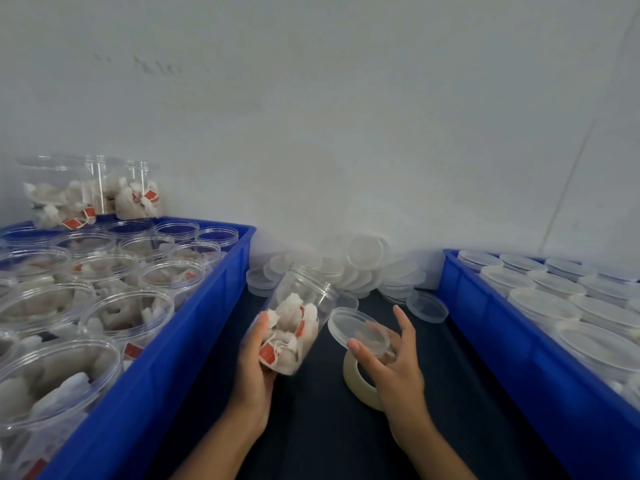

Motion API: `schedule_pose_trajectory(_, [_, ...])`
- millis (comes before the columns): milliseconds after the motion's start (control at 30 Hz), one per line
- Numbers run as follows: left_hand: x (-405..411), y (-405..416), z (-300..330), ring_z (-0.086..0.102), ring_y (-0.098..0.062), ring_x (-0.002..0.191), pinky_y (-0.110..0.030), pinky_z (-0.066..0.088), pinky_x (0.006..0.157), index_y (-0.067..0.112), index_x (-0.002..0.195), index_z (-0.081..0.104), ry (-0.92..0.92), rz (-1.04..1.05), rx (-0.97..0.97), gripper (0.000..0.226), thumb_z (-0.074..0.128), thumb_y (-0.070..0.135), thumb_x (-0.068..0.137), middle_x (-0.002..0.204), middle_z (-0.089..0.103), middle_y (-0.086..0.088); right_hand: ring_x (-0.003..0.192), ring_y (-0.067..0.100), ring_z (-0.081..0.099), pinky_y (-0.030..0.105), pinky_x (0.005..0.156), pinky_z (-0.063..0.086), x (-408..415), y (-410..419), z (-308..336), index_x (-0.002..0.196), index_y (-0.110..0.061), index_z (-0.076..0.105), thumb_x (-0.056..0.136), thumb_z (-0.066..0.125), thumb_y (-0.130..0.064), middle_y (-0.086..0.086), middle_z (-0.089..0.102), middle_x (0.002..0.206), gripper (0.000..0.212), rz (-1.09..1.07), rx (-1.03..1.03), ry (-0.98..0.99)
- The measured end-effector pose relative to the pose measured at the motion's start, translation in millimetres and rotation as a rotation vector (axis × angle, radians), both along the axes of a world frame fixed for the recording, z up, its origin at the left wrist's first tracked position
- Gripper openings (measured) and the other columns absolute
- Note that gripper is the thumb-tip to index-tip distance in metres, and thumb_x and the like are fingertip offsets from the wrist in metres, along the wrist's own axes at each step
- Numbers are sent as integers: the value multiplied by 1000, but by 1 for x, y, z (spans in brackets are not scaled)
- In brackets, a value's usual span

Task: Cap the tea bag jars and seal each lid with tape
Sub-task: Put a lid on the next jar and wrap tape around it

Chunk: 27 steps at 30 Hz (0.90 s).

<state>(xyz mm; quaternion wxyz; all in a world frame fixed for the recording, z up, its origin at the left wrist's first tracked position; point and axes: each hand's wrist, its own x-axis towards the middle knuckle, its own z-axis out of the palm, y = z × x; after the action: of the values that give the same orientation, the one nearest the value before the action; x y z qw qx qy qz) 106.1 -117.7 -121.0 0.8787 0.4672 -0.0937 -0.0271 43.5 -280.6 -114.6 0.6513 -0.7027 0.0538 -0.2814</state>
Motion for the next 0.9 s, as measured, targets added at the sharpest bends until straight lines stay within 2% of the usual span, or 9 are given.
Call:
schedule_pose_trajectory(100, [0, 3, 1, 71, -19, 94, -26, 53, 75, 16, 113, 68, -34, -3, 17, 45, 51, 46, 83, 107, 73, -11, 96, -10, 63, 11, 73, 50, -1, -3, 2, 141, -43, 25, 60, 80, -35, -11, 57, 124, 98, 24, 30, -31])
schedule_pose_trajectory(200, [0, 5, 2, 68, -27, 102, -35, 52, 87, 10, 119, 64, 6, 11, 57, 51, 57, 45, 82, 112, 70, -18, 103, 4, 65, 32, 93, 50, 0, -9, 8, 141, -46, 29, 60, 83, -43, -8, 57, 128, 98, 40, 51, -85])
schedule_pose_trajectory(300, [-4, 1, -5, 62, -33, 112, -50, 44, 104, 12, 133, 52, 38, -24, 110, 68, 71, 43, 76, 123, 63, -19, 101, 9, 67, 32, 82, 56, 9, -7, 16, 139, -46, 31, 70, 79, -42, -8, 58, 122, 85, 100, 49, -106])
schedule_pose_trajectory(400, [-4, 0, -8, 62, -31, 114, -50, 44, 105, 12, 130, 55, 34, -49, 100, 66, 70, 48, 76, 125, 62, -18, 101, 8, 66, 31, 81, 56, 19, 0, 25, 135, -42, 41, 80, 64, -47, -7, 60, 117, 60, 141, -9, -101])
schedule_pose_trajectory(467, [-1, 3, -8, 65, -26, 108, -44, 49, 96, 15, 128, 54, 24, -44, 108, 65, 69, 51, 76, 122, 63, -15, 104, 17, 64, 32, 85, 56, 22, 2, 33, 125, -32, 56, 89, 53, -44, -1, 64, 114, 38, 208, -29, -143])
schedule_pose_trajectory(533, [1, 4, -11, 70, -18, 96, -35, 52, 82, 21, 129, 50, 15, -69, 151, 68, 72, 49, 71, 118, 64, -10, 108, 23, 62, 28, 88, 53, 24, 3, 43, 118, -21, 63, 95, 47, -39, 6, 66, 113, 33, 258, -78, -169])
schedule_pose_trajectory(667, [-1, 1, -10, 72, -15, 88, -28, 53, 70, 26, 126, 48, 38, -150, 181, 68, 66, 49, 65, 115, 65, -9, 117, 3, 57, 15, 92, 47, 25, 5, 47, 127, -21, 60, 94, 51, -36, -10, 64, 124, 38, 318, -179, -131])
schedule_pose_trajectory(767, [-3, 4, -6, 72, -26, 89, -35, 54, 62, 25, 124, 49, 53, -203, 207, 59, 63, 52, 72, 117, 65, -15, 123, 1, 51, 25, 104, 43, 24, 2, 45, 130, -28, 57, 94, 48, -37, -17, 59, 128, 38, 303, -277, -106])
schedule_pose_trajectory(900, [-13, 2, -1, 64, -24, 66, -27, 42, 42, 19, 125, 51, 67, -300, 283, 69, 54, 63, 72, 99, 65, -19, 119, 16, 58, 44, 103, 45, 21, -8, 53, 127, -30, 60, 94, 46, -41, -2, 63, 125, 37, 338, -263, -83])
